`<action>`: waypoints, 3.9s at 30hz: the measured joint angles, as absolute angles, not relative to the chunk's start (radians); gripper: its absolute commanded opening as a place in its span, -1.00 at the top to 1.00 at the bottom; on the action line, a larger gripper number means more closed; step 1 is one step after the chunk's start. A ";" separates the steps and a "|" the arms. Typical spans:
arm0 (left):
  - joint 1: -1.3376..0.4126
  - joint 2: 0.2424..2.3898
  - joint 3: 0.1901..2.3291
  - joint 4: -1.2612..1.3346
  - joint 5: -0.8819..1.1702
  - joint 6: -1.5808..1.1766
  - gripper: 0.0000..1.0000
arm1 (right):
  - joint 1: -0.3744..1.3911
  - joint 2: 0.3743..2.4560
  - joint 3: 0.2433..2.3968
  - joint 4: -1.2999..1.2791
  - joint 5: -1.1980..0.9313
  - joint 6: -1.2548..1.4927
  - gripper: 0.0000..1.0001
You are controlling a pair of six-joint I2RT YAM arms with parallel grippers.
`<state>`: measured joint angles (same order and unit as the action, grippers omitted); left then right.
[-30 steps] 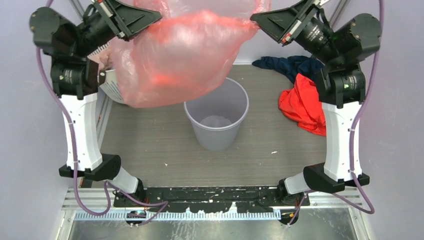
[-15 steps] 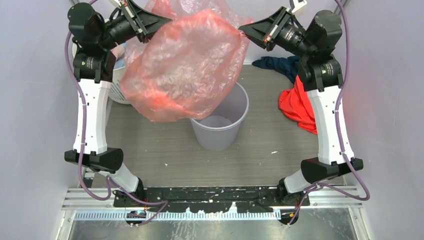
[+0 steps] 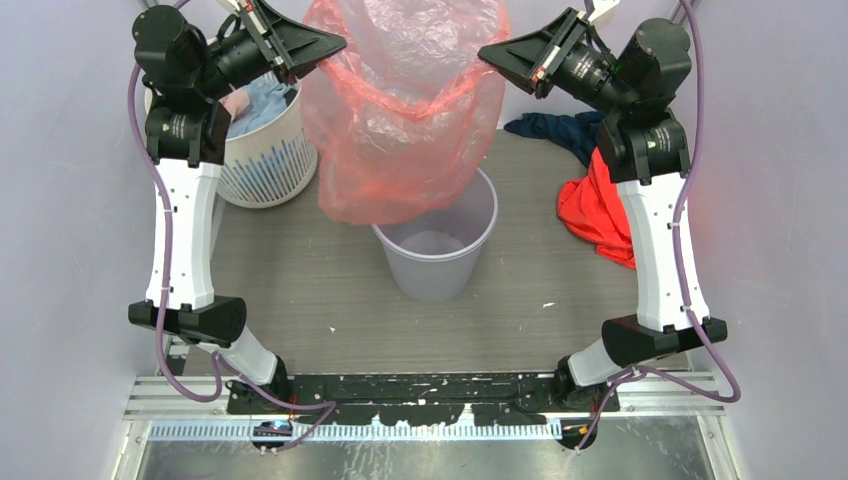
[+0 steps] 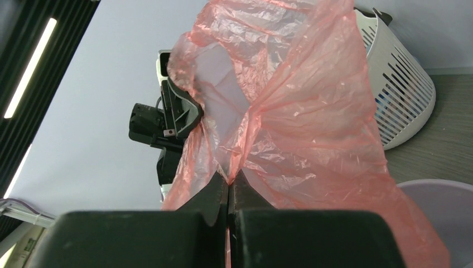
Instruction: Put the trash bags into the trash bin
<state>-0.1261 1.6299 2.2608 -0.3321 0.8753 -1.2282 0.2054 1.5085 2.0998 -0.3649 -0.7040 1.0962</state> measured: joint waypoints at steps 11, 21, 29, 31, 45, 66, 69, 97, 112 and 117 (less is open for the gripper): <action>-0.126 1.624 2.268 -0.303 0.876 -1.261 1.00 | 0.196 1.509 2.123 -0.347 -0.705 1.113 0.98; -0.144 1.573 2.212 -0.258 0.882 -1.283 1.00 | 0.183 1.497 2.117 -0.341 -0.710 1.120 0.98; -0.243 1.502 2.095 -0.244 0.878 -1.272 1.00 | 0.167 1.449 2.094 -0.347 -0.722 1.120 0.98; -0.276 1.496 2.089 -0.249 0.874 -1.254 1.00 | 0.163 1.426 2.082 -0.348 -0.728 1.119 0.98; -0.433 1.457 2.028 -0.327 0.811 -1.146 1.00 | 0.142 1.328 1.948 -0.380 -0.755 1.089 0.98; -0.427 1.423 1.997 -0.435 0.768 -1.039 1.00 | 0.140 1.378 1.915 -0.255 -0.793 1.170 0.98; -0.412 1.454 2.046 -0.434 0.772 -1.040 1.00 | 0.140 1.413 1.922 -0.212 -0.802 1.207 0.98; -0.529 1.539 1.864 0.029 0.852 -1.206 1.00 | 0.134 1.282 1.776 -0.412 -0.818 0.976 0.98; -0.570 1.594 1.738 0.112 0.846 -1.219 1.00 | 0.107 1.293 1.848 -0.551 -0.775 0.866 0.98; -0.463 1.487 1.638 0.101 0.857 -1.217 1.00 | 0.107 1.313 1.869 -0.550 -0.779 0.866 0.98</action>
<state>-0.4629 1.4868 1.6382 0.1013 0.8570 -1.2171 0.1070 1.3128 1.8687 -0.5499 -0.7792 0.8658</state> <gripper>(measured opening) 0.006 0.033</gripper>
